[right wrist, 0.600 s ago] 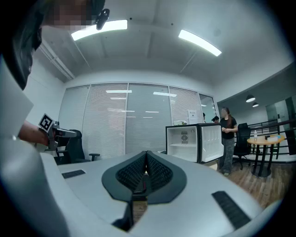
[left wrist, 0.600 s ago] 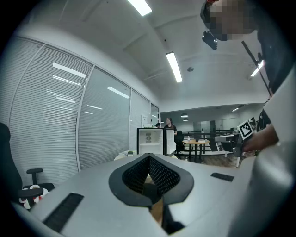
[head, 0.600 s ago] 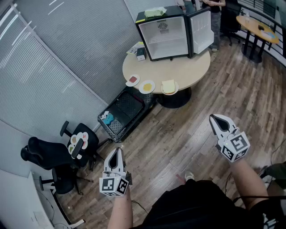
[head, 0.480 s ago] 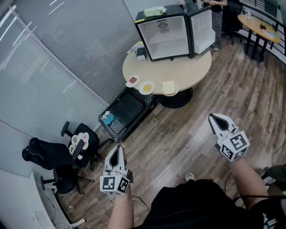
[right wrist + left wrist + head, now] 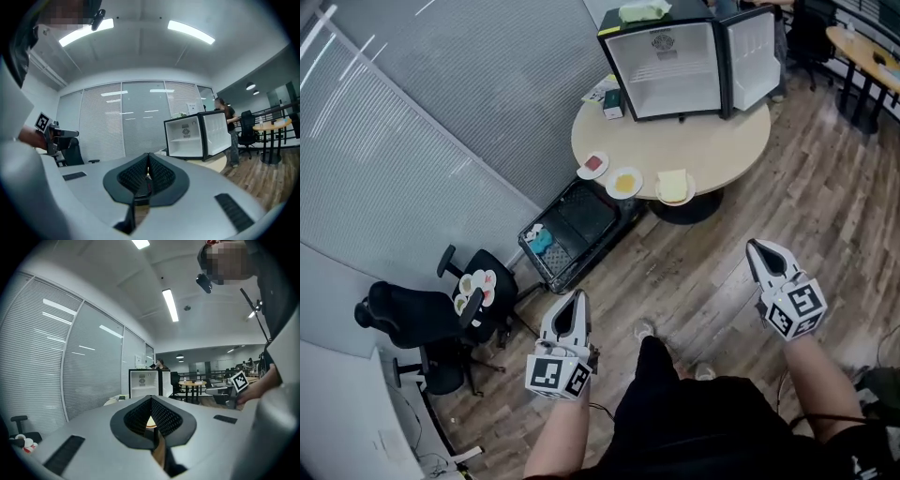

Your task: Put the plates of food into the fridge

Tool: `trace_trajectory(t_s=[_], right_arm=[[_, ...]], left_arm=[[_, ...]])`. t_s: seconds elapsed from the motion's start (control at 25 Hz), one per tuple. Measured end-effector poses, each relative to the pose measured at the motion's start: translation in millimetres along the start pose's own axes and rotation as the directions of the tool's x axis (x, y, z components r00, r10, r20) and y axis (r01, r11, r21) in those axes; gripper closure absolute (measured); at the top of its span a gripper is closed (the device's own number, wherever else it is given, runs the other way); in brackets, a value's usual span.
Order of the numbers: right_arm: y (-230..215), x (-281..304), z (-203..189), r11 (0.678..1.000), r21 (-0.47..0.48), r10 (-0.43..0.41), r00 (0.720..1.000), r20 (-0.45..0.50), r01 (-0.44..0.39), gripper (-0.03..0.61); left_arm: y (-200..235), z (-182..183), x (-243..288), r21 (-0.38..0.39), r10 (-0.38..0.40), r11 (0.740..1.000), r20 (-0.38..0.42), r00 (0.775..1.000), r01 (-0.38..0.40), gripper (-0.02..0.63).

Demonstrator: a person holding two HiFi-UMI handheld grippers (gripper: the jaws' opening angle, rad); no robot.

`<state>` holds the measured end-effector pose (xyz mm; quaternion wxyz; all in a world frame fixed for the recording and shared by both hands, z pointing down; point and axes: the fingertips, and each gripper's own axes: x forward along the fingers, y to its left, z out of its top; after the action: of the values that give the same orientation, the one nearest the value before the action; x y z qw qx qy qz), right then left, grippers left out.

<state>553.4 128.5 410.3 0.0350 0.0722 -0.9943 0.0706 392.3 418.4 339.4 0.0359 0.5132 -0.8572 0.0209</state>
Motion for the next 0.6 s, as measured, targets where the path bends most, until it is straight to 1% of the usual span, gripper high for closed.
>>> trace_trajectory(t_s=[0.24,0.36,0.48,0.6], right_arm=[[-15.0,41.9,-14.6,0.998,0.024,-0.062,0.997,-0.038,0.063,0.574],[-23.1,73.4,-19.6,0.993,0.050,-0.104,0.992,-0.070,0.108,0.574],[-29.4,106.0,-17.5,0.988,0.050,-0.141,0.986,-0.087,0.146,0.574],[-38.7,140.6,-22.1,0.977,0.065,-0.194,0.975,-0.105,0.202,0.574]], left_arm=[[40.3,3.4,69.8,-0.008,-0.066,0.998,0.036,0.997,0.067,0.611],[71.3,4.5,105.2,-0.025,-0.087,0.996,0.035,0.996,0.088,0.611],[101.0,7.0,143.4,-0.021,-0.128,0.992,0.029,0.991,0.128,0.611],[131.1,9.0,182.2,-0.011,-0.171,0.985,0.022,0.985,0.171,0.611]])
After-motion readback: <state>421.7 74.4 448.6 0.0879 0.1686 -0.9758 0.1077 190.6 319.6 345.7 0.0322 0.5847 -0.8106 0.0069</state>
